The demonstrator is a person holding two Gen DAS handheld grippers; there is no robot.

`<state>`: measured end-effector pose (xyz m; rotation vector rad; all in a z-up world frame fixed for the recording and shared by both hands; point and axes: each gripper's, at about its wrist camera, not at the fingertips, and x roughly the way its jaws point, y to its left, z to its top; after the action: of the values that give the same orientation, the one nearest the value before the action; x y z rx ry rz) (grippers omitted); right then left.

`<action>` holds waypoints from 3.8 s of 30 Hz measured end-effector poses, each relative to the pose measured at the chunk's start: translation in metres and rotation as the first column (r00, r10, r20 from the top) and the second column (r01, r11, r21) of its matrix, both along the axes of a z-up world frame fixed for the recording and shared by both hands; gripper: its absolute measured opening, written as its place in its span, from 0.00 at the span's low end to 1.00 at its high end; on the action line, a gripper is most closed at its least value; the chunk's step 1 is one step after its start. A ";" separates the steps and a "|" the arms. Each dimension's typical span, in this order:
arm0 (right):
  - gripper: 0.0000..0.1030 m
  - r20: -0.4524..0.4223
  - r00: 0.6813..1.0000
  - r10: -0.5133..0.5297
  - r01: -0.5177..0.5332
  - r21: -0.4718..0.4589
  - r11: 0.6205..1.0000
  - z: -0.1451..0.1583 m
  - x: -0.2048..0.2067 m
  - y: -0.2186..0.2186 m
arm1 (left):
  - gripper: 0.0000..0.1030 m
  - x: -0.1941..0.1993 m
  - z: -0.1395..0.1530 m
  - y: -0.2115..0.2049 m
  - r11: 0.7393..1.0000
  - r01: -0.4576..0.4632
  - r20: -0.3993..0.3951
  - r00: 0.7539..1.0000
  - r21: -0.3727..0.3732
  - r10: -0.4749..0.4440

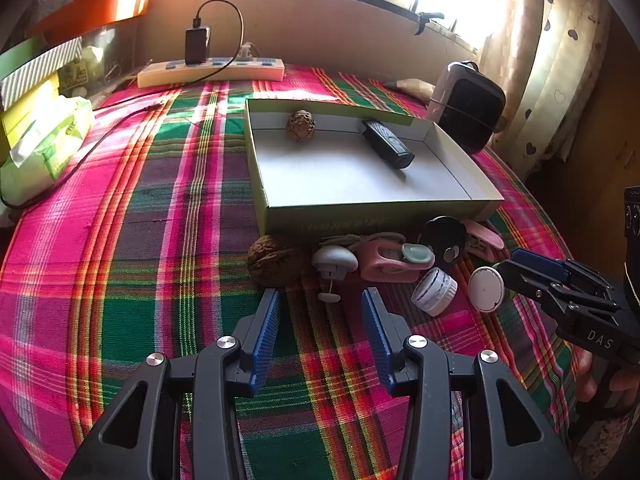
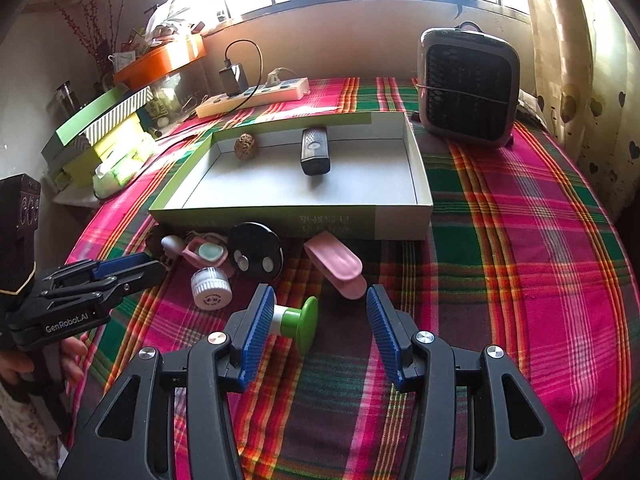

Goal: Organize objects
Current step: 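Withdraw both grippers from the tray back toward the remaining items, then close the right gripper around the green-capped white mushroom object, then close the left gripper around the white ridged jar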

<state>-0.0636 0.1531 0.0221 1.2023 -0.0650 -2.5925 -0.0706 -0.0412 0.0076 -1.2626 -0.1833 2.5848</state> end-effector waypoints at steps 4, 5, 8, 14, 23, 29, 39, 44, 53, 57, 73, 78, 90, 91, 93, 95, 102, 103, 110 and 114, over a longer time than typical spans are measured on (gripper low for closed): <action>0.53 0.002 1.000 0.009 -0.009 -0.008 1.000 -0.001 0.000 -0.002 | 0.40 0.001 0.000 0.003 1.000 0.004 -0.002 1.000 0.005 -0.004; 0.53 0.002 1.000 0.012 -0.012 -0.008 1.000 -0.001 0.000 -0.003 | 0.40 0.002 0.001 0.004 1.000 0.006 -0.003 1.000 0.009 -0.006; 0.53 0.001 1.000 0.027 -0.027 -0.014 1.000 -0.002 0.001 -0.006 | 0.40 0.005 0.002 0.006 1.000 0.007 -0.007 1.000 0.001 -0.007; 0.53 -0.004 0.998 0.062 -0.062 -0.017 0.998 -0.003 0.003 -0.015 | 0.40 0.011 0.005 0.011 0.999 0.030 -0.012 0.999 0.010 -0.030; 0.53 0.019 0.994 0.105 -0.104 -0.016 0.994 -0.010 0.001 -0.027 | 0.40 0.013 0.006 0.013 0.998 0.046 -0.006 0.999 0.030 -0.045; 0.53 0.029 0.990 0.136 -0.137 0.014 0.990 -0.014 -0.004 -0.038 | 0.40 0.013 0.006 0.014 0.998 0.049 -0.004 0.999 0.032 -0.048; 0.35 0.016 0.986 0.166 -0.166 0.049 0.985 -0.015 -0.006 -0.045 | 0.40 0.012 0.005 0.017 0.997 0.061 0.002 0.998 0.042 -0.061; 0.31 0.015 0.987 0.160 -0.160 0.054 0.986 -0.015 -0.005 -0.043 | 0.40 0.012 0.006 0.021 0.996 0.077 0.003 0.997 0.049 -0.078; 0.17 -0.001 0.994 0.113 -0.113 0.062 0.992 -0.012 -0.004 -0.028 | 0.40 0.008 0.007 0.037 0.990 0.131 0.000 0.991 0.048 -0.131; 0.17 -0.002 0.995 0.102 -0.102 0.059 0.993 -0.012 -0.003 -0.021 | 0.40 0.007 0.007 0.046 0.989 0.144 -0.002 0.990 0.029 -0.144; 0.17 0.000 0.997 0.080 -0.080 0.046 0.996 -0.011 0.000 -0.006 | 0.40 -0.009 0.001 0.066 0.990 0.138 0.008 0.990 -0.022 -0.137; 0.17 0.001 0.997 0.080 -0.080 0.043 0.996 -0.011 0.000 -0.005 | 0.40 -0.008 0.001 0.068 0.991 0.128 0.002 0.992 -0.025 -0.128; 0.17 0.001 0.997 0.080 -0.080 0.044 0.996 -0.011 0.000 -0.005 | 0.27 -0.005 0.001 0.070 0.993 0.103 -0.001 0.995 -0.060 -0.103; 0.17 0.001 0.997 0.080 -0.080 0.044 0.996 -0.010 0.000 -0.005 | 0.25 -0.005 0.001 0.071 0.993 0.102 -0.001 0.995 -0.063 -0.102; 0.17 0.001 0.997 0.080 -0.080 0.043 0.996 -0.010 0.000 -0.005 | 0.22 -0.004 0.000 0.071 0.993 0.098 -0.002 0.995 -0.066 -0.098; 0.17 0.001 0.997 0.080 -0.080 0.044 0.996 -0.011 0.000 -0.005 | 0.17 -0.003 0.000 0.071 0.993 0.098 0.000 0.995 -0.066 -0.098; 0.17 0.000 0.997 0.079 -0.079 0.046 0.996 -0.010 0.000 -0.005 | 0.17 -0.002 0.000 0.070 0.993 0.096 -0.003 0.995 -0.065 -0.097; 0.17 0.000 0.997 0.079 -0.079 0.046 0.996 -0.010 0.000 -0.005 | 0.17 -0.002 0.000 0.070 0.993 0.095 -0.002 0.995 -0.065 -0.095; 0.17 0.000 0.997 0.079 -0.079 0.049 0.996 -0.011 0.000 -0.006 | 0.17 -0.001 0.000 0.070 0.993 0.093 -0.004 0.996 -0.066 -0.094; 0.17 -0.001 0.997 0.079 -0.079 0.050 0.996 -0.011 0.000 -0.006 | 0.17 -0.001 0.000 0.069 0.993 0.093 -0.003 0.996 -0.066 -0.093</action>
<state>-0.0635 0.1470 0.0112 1.1936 0.0467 -2.5407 -0.0713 0.0283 0.0080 -1.2544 -0.0371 2.5345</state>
